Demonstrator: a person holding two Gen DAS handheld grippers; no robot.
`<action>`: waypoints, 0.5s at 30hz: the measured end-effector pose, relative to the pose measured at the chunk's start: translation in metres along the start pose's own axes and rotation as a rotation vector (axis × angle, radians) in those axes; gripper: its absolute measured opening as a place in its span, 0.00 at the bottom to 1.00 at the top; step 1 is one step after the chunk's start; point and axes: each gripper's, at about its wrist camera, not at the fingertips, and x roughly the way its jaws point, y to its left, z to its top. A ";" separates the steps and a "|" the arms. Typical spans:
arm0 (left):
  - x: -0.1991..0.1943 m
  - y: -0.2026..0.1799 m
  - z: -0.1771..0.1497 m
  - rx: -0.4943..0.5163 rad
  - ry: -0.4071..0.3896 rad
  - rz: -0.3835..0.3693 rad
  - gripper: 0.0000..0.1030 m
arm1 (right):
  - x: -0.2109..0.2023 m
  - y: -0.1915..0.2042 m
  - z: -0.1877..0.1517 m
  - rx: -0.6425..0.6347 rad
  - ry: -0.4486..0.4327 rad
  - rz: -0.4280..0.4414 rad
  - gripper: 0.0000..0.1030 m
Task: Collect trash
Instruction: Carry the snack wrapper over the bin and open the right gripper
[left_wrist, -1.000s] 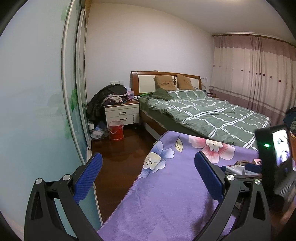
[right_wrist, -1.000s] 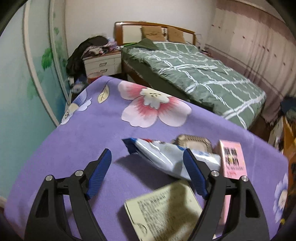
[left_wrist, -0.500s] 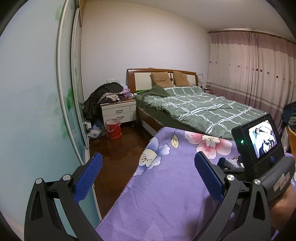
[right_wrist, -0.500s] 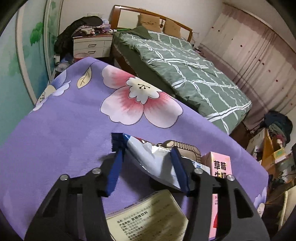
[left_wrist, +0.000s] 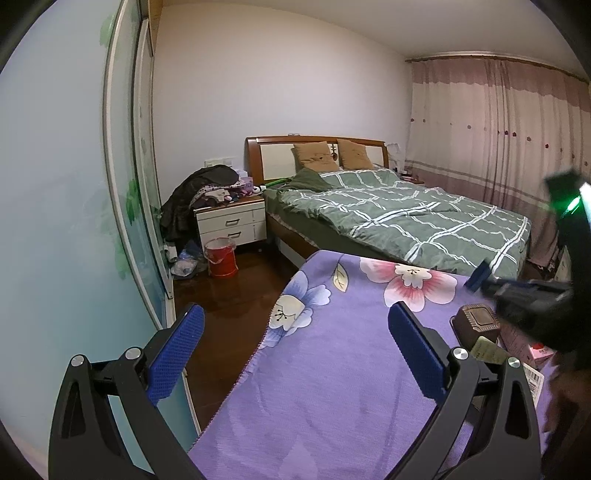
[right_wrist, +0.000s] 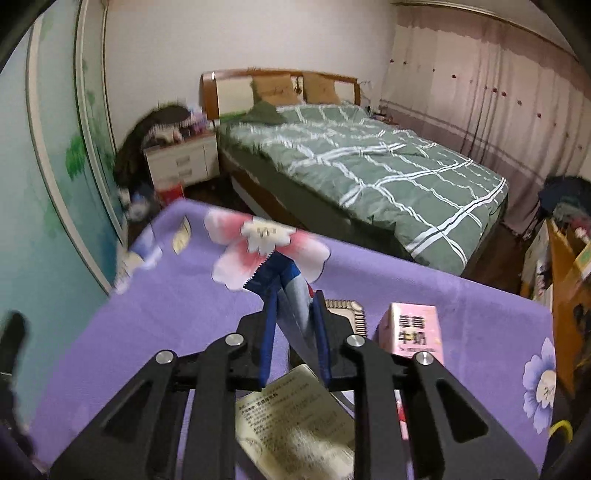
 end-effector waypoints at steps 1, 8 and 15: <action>0.000 -0.001 0.000 0.004 0.000 -0.003 0.95 | -0.010 -0.006 0.001 0.020 -0.018 0.013 0.18; -0.004 -0.005 0.001 0.005 -0.001 -0.040 0.95 | -0.074 -0.047 -0.018 0.117 -0.097 0.042 0.18; -0.008 -0.018 -0.002 0.026 0.014 -0.139 0.95 | -0.143 -0.123 -0.072 0.272 -0.153 -0.019 0.18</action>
